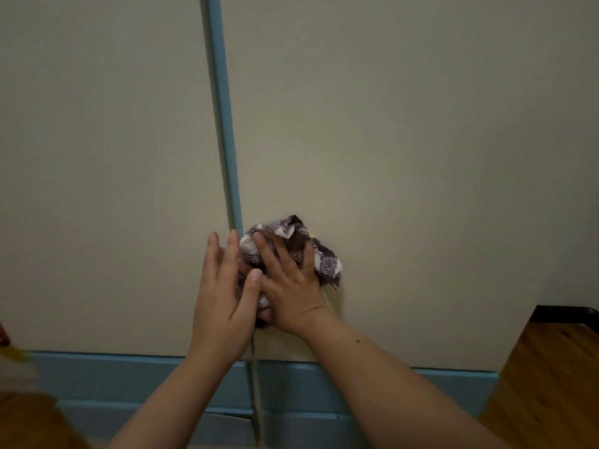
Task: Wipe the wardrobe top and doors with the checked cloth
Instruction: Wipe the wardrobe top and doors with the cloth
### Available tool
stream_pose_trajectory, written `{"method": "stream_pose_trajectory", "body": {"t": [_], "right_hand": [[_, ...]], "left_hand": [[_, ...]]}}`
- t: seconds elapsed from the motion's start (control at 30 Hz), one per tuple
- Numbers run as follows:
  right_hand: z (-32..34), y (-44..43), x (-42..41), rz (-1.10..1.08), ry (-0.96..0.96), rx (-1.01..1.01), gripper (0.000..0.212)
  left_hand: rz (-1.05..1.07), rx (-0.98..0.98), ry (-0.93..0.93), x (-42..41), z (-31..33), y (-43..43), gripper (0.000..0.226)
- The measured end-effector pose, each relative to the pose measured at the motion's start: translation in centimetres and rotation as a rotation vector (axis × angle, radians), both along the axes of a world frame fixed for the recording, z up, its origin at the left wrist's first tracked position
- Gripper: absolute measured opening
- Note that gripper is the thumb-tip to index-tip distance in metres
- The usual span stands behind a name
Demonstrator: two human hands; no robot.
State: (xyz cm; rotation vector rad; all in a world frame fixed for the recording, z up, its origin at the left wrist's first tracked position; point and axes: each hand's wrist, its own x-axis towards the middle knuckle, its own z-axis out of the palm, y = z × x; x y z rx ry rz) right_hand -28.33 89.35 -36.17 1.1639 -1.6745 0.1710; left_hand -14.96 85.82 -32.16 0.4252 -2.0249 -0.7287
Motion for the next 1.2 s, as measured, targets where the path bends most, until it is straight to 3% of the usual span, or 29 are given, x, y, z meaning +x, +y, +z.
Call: {"method": "stream_pose_trajectory", "body": {"t": [0.27, 0.43, 0.63, 0.7, 0.9, 1.2], "right_hand": [[-4.2, 0.9, -0.1, -0.020, 0.087, 0.259, 0.091], [-8.5, 1.5, -0.9, -0.017, 0.127, 0.407, 0.079], [-9.7, 3.0, -2.3, 0.134, 0.209, 0.396, 0.076], [-10.1, 3.9, -3.1, 0.105, 0.241, 0.423, 0.082], [-12.2, 8.9, -7.1, 0.060, 0.292, 0.448, 0.067], [-13.0, 20.6, -12.9, -0.095, 0.170, 0.366, 0.083]], "left_hand": [[0.068, -0.023, -0.184, -0.2, -4.0, 0.0, 0.075], [0.081, -0.028, -0.333, -0.4, -5.1, 0.3, 0.073], [0.097, -0.072, -0.458, -0.6, -6.0, 0.6, 0.071], [0.130, -0.055, -0.478, -0.9, -6.0, 0.6, 0.071], [0.252, -0.026, -0.552, -2.4, -5.8, 2.1, 0.083], [0.313, -0.054, -0.433, -5.3, -5.4, 5.0, 0.087]]}}
